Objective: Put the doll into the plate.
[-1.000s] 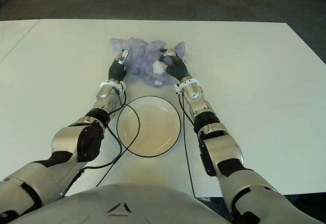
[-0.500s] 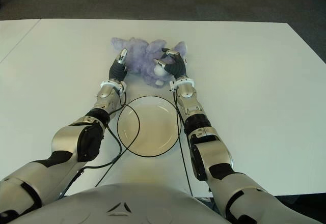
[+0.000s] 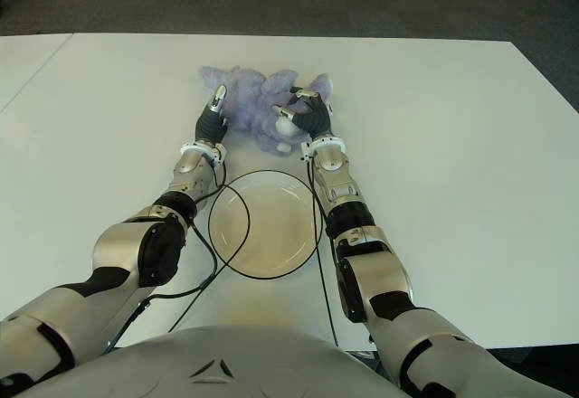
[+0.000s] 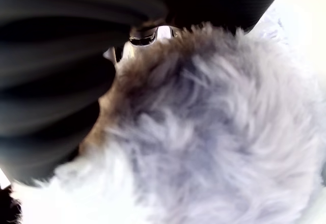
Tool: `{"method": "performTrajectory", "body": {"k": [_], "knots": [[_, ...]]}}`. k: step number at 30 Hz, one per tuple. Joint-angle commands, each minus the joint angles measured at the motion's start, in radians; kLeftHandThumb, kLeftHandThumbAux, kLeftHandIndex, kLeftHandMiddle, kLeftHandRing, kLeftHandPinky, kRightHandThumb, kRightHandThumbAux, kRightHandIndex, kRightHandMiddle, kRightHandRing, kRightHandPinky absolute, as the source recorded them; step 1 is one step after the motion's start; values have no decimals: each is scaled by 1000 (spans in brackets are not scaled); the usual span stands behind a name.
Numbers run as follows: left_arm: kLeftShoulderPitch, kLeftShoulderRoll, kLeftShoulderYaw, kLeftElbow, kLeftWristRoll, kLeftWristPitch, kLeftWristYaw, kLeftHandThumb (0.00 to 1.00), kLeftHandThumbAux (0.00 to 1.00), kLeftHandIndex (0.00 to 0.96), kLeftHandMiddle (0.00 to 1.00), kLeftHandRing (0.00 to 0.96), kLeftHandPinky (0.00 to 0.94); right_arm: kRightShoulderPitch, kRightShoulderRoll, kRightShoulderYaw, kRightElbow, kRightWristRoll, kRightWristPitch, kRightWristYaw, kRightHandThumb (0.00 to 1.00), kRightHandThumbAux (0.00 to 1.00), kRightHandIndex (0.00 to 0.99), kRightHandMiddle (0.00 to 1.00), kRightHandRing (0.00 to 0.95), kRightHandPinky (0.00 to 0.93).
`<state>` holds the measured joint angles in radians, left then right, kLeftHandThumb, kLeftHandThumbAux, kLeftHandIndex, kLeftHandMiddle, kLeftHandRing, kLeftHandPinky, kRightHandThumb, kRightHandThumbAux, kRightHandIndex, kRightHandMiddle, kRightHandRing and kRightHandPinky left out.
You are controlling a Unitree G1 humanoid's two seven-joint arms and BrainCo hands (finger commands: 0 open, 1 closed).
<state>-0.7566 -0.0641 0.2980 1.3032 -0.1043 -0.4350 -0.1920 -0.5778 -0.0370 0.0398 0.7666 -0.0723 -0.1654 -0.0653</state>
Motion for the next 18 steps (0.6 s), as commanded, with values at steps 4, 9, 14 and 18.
{"method": "performTrajectory", "body": {"k": [4,9,14,18], "knots": [[-5,-68,-20,38,23,69,62,221,626,294,450,485,523,36,17,2,137,3,104,37,188,785,133,259,363,403],[-14,-72,-35,37,45,59,169,701,701,429,728,775,840,12,14,-19,172,17,87,53,676,736,407,530,606,675],[-41,-80,-76,26,89,64,296,718,697,436,778,813,874,1,20,-39,172,18,87,13,684,731,417,620,679,753],[-50,-84,-107,20,115,85,354,732,694,443,814,836,888,-11,24,-59,163,20,122,-29,689,725,425,719,760,823]]}}
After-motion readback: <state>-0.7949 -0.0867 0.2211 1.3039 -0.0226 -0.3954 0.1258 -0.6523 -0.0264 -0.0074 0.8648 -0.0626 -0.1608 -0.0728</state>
